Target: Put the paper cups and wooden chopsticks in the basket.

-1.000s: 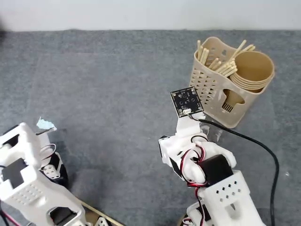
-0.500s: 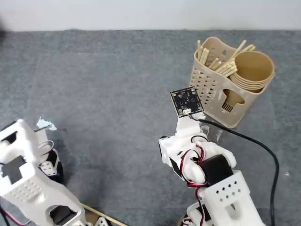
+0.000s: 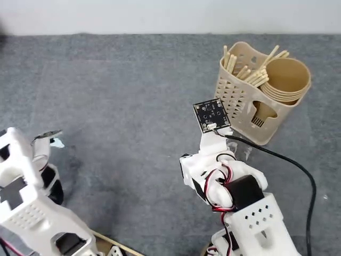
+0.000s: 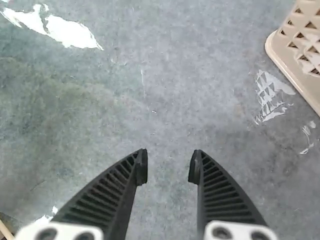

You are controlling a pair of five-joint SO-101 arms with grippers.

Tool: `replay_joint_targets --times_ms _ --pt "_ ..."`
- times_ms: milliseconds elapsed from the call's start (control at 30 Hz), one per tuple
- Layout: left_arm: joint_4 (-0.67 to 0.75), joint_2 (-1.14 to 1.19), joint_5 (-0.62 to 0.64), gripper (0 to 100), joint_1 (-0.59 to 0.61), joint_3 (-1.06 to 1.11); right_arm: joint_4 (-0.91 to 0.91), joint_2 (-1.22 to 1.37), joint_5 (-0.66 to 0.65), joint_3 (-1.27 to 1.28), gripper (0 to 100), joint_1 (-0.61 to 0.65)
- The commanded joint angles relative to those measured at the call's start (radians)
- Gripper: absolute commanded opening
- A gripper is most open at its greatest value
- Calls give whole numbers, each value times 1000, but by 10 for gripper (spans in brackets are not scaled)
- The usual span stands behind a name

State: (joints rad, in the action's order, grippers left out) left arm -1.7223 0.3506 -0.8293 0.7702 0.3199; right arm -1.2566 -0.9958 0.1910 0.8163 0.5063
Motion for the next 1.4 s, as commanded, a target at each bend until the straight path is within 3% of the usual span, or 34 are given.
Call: replay_joint_targets --times_ms 0,267,467,700,967,1200,1367 --pt "-31 -6 -278 13 43 -44 15 -7 5 -6 151 -8" --pt "-31 2 -701 13 135 -39 19 -7 5 -6 151 -7" --pt "-31 -5 -937 13 157 13 21 -7 5 -6 151 -5" --pt "-31 -6 -962 14 149 77 21 -7 8 -6 151 -5" --pt "-32 -8 -1146 15 147 114 21 -7 8 -6 151 -4" --pt "-32 -15 -1094 15 98 131 21 -7 8 -6 151 -4" --pt "-32 -152 -1056 15 95 171 21 -7 8 -6 151 -4"
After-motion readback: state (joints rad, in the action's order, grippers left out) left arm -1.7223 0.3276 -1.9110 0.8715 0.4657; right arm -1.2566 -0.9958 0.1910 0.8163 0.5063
